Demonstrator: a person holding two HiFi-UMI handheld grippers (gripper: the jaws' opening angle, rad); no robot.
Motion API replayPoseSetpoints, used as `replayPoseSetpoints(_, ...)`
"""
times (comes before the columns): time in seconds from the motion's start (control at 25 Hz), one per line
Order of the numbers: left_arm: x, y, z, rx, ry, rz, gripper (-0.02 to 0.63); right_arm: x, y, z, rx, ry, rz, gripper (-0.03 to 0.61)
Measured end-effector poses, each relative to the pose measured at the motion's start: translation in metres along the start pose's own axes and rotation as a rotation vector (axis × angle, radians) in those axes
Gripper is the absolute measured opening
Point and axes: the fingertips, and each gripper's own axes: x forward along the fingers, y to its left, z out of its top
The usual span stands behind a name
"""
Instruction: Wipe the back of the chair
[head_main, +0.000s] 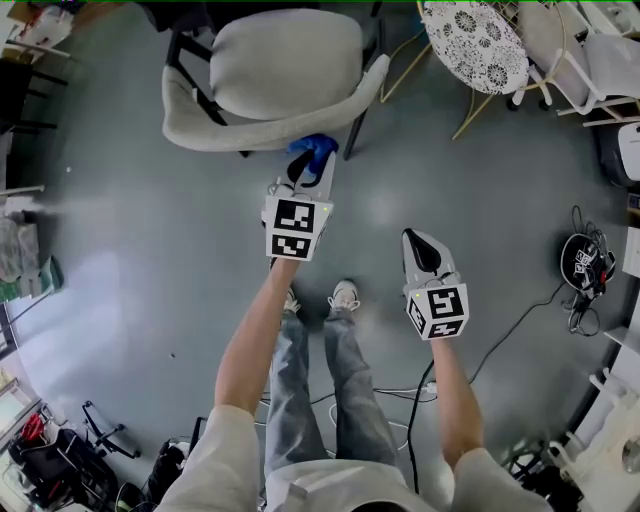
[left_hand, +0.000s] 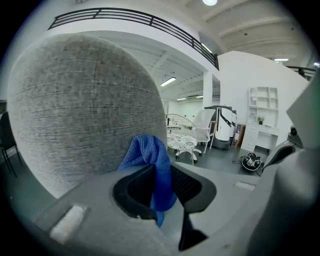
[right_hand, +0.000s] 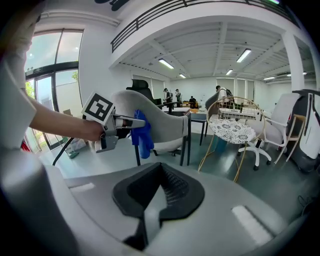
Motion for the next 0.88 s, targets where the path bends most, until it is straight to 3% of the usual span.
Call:
replayPoseSetpoints(0.2, 0.013, -0.012, 0.008, -0.009, -0.003, -0.034, 0.089, -0.004, -0.003, -0.003, 0.003, 0.003, -0.008, 0.002)
replayPoseSetpoints(0.48, -0.017, -0.005, 0.001, 0.012, -0.027, -0.049, 0.089, -0.001, 0.01, -0.002, -0.009, 0.007, 0.003, 0.002)
replayPoseSetpoints(0.68, -0.071, 0.026, -0.03, -0.077, -0.031, 0.011, 0.091, 0.009, 0.03, 0.002, -0.021, 0.007, 0.028, 0.002)
replayPoseSetpoints(0.88, -0.114, 0.09, -0.07, -0.088, 0.027, 0.112, 0.091, 0.019, 0.05, 0.009, -0.043, 0.009, 0.05, 0.002)
